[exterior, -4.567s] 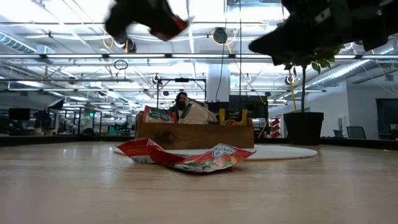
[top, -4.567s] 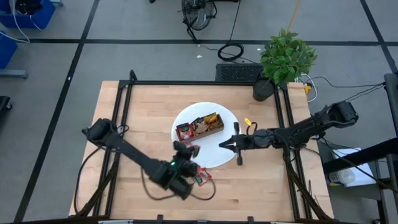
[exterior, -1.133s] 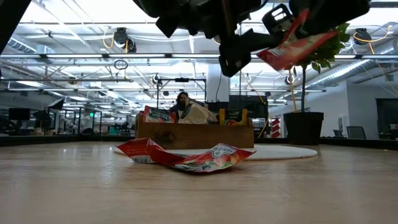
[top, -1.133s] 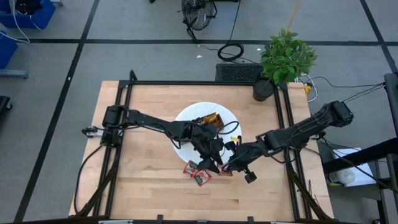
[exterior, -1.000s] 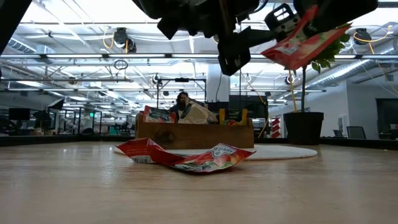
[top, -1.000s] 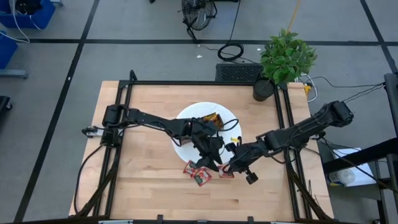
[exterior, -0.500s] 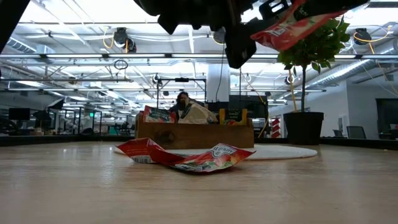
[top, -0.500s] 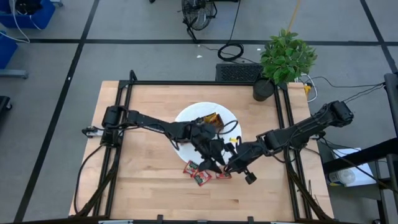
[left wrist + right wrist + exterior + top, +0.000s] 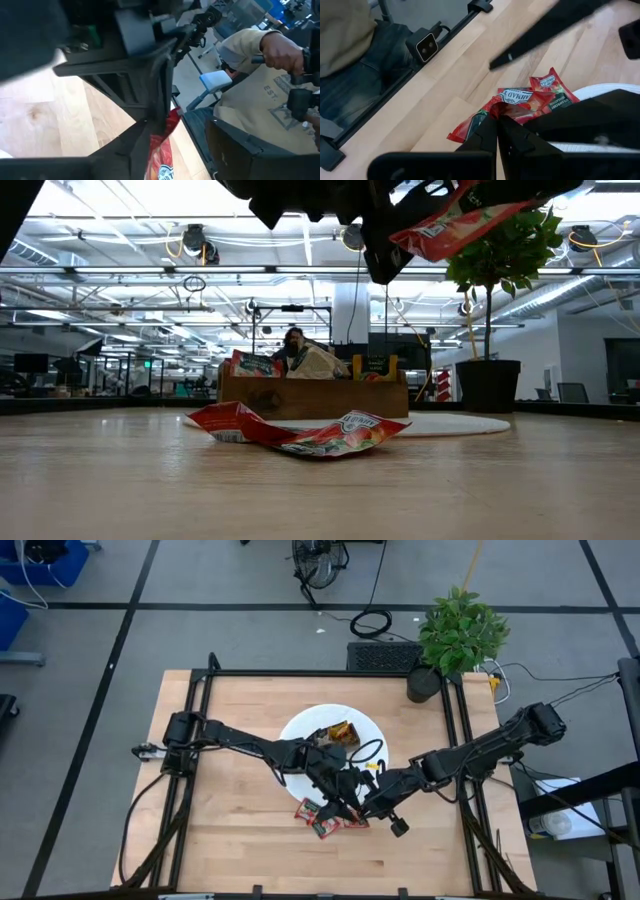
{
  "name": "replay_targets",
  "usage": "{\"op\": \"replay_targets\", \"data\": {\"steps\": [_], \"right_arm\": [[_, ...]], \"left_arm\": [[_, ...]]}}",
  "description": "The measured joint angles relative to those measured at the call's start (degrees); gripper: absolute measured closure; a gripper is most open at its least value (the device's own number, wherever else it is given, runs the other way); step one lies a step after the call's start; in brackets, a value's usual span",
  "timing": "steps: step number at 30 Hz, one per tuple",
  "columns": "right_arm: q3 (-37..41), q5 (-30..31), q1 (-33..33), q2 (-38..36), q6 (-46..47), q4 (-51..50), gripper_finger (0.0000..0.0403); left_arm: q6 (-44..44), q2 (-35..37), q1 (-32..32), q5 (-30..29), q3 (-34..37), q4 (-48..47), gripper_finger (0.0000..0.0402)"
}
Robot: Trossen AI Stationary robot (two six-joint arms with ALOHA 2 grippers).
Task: Pick & Place Tea
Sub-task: Put the red tea bag into the left section of the wooden organizer
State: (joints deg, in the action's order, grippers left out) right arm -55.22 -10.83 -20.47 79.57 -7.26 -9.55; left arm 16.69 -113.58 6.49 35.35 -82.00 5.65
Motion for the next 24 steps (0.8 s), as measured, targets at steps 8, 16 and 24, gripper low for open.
{"op": "replay_targets", "data": {"steps": [8, 16, 24], "right_arm": [[0.0, 0.1, 0.0, -0.5, -1.0, 1.5, 0.0403], [0.1, 0.1, 0.0, -0.4, -1.7, 1.6, 0.0403], [0.1, 0.1, 0.0, -0.5, 1.0, 1.2, 0.0403]], "left_arm": [[0.0, 0.0, -0.1, -0.4, 0.0, -2.9, 0.0294], [-2.1, 0.0, 0.4, -0.7, 0.0, -4.3, 0.0355], [-4.5, 0.0, 0.6, -2.1, 0.0, -3.2, 0.0397]]}}
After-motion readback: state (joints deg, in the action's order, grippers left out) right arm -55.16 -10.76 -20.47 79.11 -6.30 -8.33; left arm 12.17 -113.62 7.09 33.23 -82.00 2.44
